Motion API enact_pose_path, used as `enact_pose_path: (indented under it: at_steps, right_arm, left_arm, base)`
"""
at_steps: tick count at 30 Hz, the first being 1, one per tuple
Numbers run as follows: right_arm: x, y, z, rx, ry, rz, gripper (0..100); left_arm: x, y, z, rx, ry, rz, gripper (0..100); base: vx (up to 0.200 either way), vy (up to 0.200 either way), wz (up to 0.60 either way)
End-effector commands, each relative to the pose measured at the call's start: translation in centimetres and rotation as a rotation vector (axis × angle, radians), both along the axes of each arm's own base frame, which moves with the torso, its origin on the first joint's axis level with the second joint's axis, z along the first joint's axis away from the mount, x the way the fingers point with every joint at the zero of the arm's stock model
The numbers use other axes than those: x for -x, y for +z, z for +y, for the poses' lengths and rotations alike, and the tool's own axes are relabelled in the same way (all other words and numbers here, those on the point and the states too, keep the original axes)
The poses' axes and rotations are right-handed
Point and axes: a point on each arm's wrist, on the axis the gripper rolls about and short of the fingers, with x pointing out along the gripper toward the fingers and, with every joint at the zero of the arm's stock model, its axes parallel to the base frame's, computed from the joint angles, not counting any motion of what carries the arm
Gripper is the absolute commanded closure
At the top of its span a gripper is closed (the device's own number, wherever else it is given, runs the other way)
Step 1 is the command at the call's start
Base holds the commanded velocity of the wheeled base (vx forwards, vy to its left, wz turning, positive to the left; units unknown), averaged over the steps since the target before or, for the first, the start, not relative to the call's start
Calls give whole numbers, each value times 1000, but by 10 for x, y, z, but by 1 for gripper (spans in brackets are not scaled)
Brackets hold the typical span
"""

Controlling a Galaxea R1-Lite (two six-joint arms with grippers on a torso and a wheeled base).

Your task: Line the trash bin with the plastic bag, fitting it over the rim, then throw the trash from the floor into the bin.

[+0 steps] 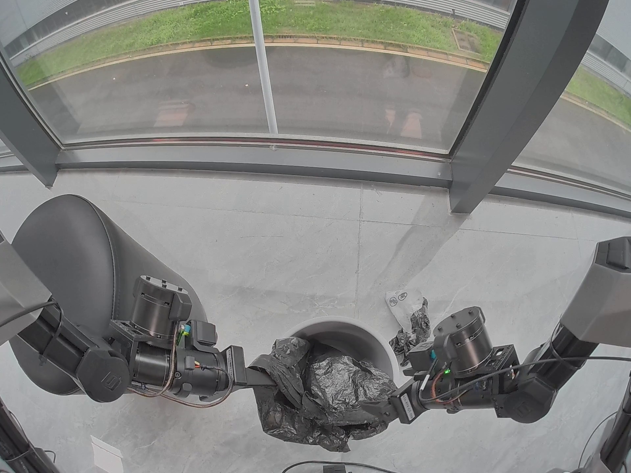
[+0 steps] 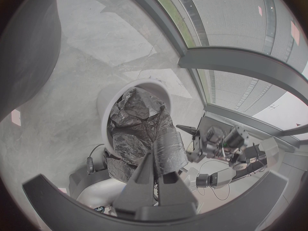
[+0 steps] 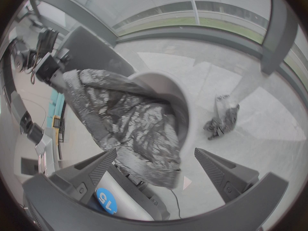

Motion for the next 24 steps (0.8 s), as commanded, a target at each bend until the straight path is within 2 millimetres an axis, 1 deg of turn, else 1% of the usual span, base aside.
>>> enact_pose_path:
  at_steps: [1, 4, 8, 14, 24]
  right_arm:
    - [11, 4, 33, -2, 115, -68, 0]
    - [13, 1, 45, 31, 162, -105, 0]
    - [10, -10, 55, 101, 159, -146, 0]
    - [12, -22, 59, 131, 176, -130, 0]
    - [4, -26, 66, 135, 175, -142, 0]
  left_arm:
    - [-6, 11, -2, 28, 19, -37, 100]
    - [-8, 11, -2, 30, 23, -39, 100]
    - [-11, 11, -2, 32, 26, -40, 100]
    - [-11, 11, -3, 32, 26, -42, 100]
    - [-10, 10, -2, 30, 26, -36, 100]
  base:
    - [0, 0, 0]
    - [0, 0, 0]
    - [0, 0, 0]
    - [0, 0, 0]
    - [0, 0, 0]
